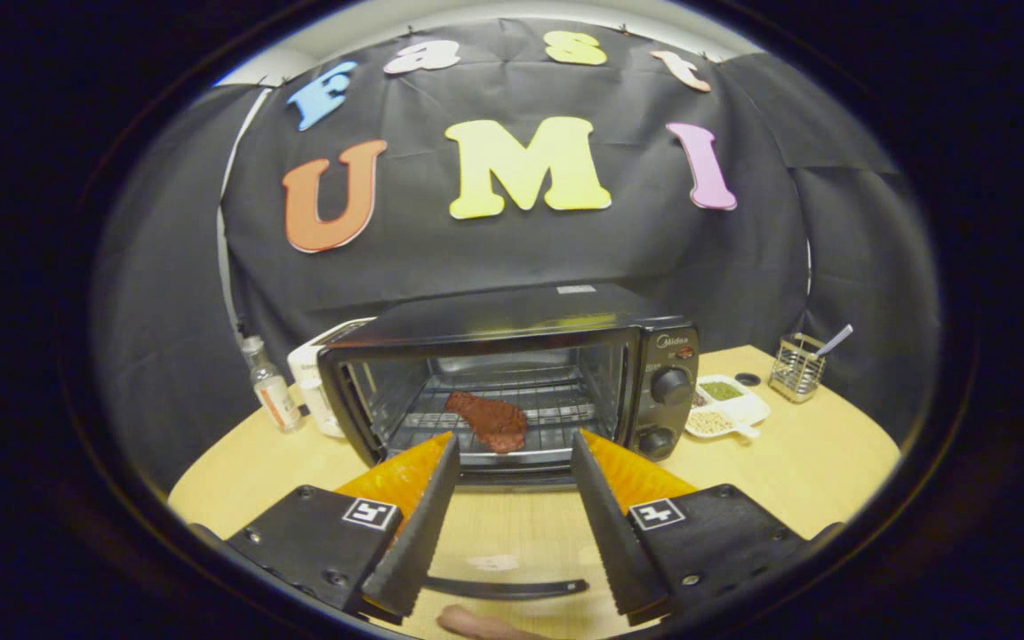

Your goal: Open the toaster oven, put the food inside, and close the toaster oven door.

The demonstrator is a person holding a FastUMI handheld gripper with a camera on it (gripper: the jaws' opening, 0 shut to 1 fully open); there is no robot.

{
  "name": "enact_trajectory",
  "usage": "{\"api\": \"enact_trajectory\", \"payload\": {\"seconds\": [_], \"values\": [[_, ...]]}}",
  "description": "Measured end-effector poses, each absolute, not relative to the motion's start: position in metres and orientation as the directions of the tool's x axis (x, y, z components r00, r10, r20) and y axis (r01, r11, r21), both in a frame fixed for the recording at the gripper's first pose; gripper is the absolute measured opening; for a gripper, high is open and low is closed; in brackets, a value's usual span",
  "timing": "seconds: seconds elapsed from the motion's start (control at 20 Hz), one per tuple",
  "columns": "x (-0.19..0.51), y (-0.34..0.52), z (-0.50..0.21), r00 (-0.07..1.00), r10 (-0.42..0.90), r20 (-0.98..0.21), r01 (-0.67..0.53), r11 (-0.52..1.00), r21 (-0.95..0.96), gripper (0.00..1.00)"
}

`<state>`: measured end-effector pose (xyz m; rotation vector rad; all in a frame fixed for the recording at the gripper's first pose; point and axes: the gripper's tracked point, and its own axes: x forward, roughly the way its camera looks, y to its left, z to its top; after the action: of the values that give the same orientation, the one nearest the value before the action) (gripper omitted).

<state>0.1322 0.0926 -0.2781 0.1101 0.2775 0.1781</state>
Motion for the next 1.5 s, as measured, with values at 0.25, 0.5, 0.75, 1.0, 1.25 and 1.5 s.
{"api": "enact_trajectory", "payload": {"seconds": [0.25, 0.5, 0.75, 1.0, 1.25, 1.5], "values": [[0.080, 0.103, -0.300, 0.933, 0.173, -0.316, -0.158, 0.985, 0.074, 0.99], [0.053, 0.108, -0.366, 0.882, 0.155, -0.445, -0.157, 0.987, 0.033, 1.00], [0.041, 0.117, -0.420, 0.800, 0.178, -0.574, -0.169, 0.983, 0.070, 1.00], [0.039, 0.121, -0.434, 0.768, 0.176, -0.616, -0.156, 0.984, 0.087, 1.00], [0.042, 0.120, -0.432, 0.775, 0.164, -0.611, -0.138, 0.986, 0.089, 1.00], [0.045, 0.116, -0.429, 0.790, 0.157, -0.592, -0.097, 0.986, 0.132, 1.00]]}}
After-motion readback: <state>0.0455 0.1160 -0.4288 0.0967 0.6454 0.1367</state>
